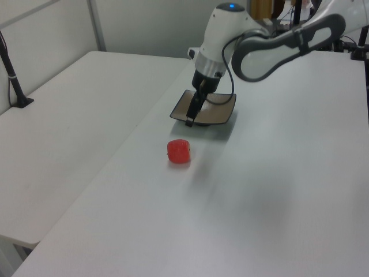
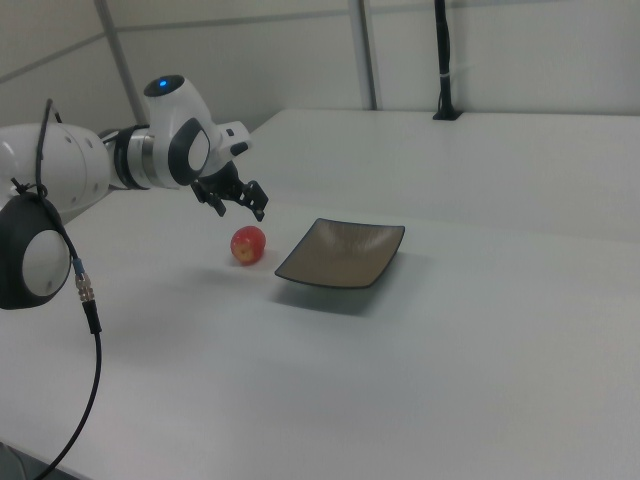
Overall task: Apples placed on a ceramic plate
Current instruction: 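Move the open gripper over the red apple beside the plate, then lower the gripper around the red apple and close on it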
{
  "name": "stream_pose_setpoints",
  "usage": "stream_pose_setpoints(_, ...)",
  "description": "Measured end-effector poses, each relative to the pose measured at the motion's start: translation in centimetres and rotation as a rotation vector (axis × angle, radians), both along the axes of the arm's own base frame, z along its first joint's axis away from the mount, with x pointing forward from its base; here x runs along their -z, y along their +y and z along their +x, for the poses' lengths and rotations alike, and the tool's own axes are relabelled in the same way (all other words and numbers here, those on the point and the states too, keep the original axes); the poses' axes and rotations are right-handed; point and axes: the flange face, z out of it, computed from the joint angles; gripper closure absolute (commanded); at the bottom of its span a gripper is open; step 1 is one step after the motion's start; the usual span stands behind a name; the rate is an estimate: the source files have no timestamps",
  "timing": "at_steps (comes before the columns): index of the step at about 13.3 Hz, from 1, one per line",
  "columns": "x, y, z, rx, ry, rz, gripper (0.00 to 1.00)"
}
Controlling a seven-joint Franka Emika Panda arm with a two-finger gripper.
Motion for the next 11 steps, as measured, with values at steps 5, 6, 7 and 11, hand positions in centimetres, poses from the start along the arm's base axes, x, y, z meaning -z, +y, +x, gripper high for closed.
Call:
stream_pose_setpoints(5, 2.9, 3.2, 0.4, -0.072, -0.049, -0.038, 0.0)
stream_pose_setpoints(6, 3.7, 3.5, 0.6, -0.082, -0.049, -0.054, 0.0)
stream_pose_setpoints(7, 4.6, 3.6, 1.1, -0.089, -0.059, -0.061, 0.0)
stream_pose_setpoints(11, 7.6, 4.1, 2.1, -0.116, -0.1, -0.077, 0.03)
